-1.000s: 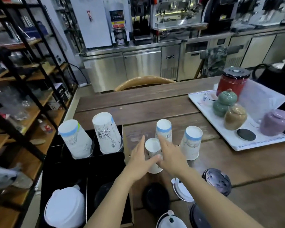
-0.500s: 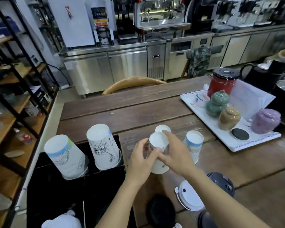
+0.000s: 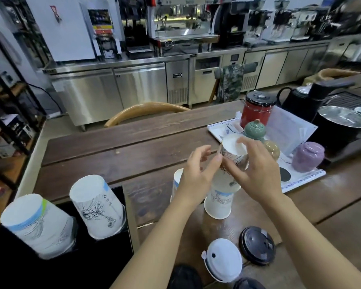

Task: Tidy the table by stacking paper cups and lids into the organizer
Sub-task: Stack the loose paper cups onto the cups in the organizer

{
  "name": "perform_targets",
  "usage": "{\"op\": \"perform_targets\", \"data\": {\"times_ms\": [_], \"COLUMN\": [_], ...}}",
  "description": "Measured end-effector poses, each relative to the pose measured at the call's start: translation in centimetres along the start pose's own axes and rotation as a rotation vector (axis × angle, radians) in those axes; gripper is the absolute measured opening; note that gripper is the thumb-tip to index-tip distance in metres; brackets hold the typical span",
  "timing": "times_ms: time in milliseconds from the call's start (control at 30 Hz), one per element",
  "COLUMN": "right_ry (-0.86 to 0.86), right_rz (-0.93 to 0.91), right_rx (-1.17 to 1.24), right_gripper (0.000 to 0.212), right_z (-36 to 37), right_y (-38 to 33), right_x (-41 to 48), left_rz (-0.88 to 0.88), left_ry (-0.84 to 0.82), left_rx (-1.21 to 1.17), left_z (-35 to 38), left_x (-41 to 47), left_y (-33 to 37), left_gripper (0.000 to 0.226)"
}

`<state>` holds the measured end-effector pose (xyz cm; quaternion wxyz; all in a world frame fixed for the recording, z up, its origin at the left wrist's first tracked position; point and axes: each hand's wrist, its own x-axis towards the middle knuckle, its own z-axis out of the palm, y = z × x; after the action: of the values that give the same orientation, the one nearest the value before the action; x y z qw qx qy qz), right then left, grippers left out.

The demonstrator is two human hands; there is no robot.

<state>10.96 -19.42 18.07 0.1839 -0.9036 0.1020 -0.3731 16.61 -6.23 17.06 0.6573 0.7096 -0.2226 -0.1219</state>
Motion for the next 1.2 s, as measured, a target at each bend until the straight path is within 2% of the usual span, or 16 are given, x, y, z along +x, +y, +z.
{"op": "perform_targets", "data": {"times_ms": [133, 233, 300, 367, 433, 500, 567, 667, 733, 833, 900, 967, 1033, 1200], "right_ry": [-0.165, -0.387, -0.55, -0.621, -0.633, -0.632, -0.622, -0.632, -0.628, -0.606, -0.62, -0.623, -0.586, -0.338], "right_rz": [0.133, 0.212, 0.203, 0.222, 0.257, 0.285, 0.314, 0.312, 0.292, 0.271, 0.28, 0.287, 0.282, 0.427], "right_rx": [0.024, 0.068, 0.063, 0.126, 0.221, 0.266, 0.282, 0.272, 0.279, 0.322, 0.354, 0.375, 0.372, 0.38], "right_gripper": [0.054, 0.05, 0.051, 0.056, 0.061, 0.063, 0.063, 0.064, 0.065, 0.069, 0.072, 0.072, 0.071, 0.073], "right_z": [2.6, 4.7, 5.9, 6.6, 7.0, 7.3, 7.4, 7.6, 7.6, 7.8, 7.9, 8.0, 8.2, 6.4], "right_y": [3.1, 5.4, 6.6, 7.3, 7.8, 8.1, 8.2, 8.3, 8.5, 9.0, 9.3, 9.5, 9.6, 9.1], "right_x": [-1.5, -2.9, -3.9, -4.7, -5.0, -5.1, -5.0, -4.8, -4.9, -5.3, -5.6, -5.7, -5.6, -3.1], "left_rz": [-0.219, -0.378, -0.438, -0.466, -0.469, -0.404, -0.258, -0.018, 0.011, -0.29, -0.437, -0.467, -0.478, -0.531], "left_ry": [-0.075, -0.147, -0.212, -0.233, -0.231, -0.167, 0.065, 0.486, 0.652, 0.649, 0.553, 0.517, 0.555, 0.53], "left_rx": [0.012, 0.022, 0.023, 0.028, 0.058, 0.14, 0.196, 0.257, 0.288, 0.288, 0.203, 0.043, -0.043, -0.073], "left_z": [1.8, 2.9, 3.4, 3.7, 3.7, 3.6, 3.3, 2.2, 1.1, -0.5, -0.9, -0.8, -0.5, 0.8], "left_x": [1.5, 1.7, 1.2, 0.8, 0.6, 0.6, 0.6, 1.0, 2.1, 3.4, 3.3, 2.8, 2.6, 3.0], "left_y": [-4.1, -7.0, -8.3, -9.3, -9.9, -9.7, -8.9, -7.5, -7.7, -8.9, -9.8, -9.9, -9.8, -9.4], "left_gripper": [0.056, 0.06, 0.058, 0.053, 0.053, 0.039, 0.011, 0.013, 0.015, 0.032, 0.026, 0.016, 0.014, 0.015]}}
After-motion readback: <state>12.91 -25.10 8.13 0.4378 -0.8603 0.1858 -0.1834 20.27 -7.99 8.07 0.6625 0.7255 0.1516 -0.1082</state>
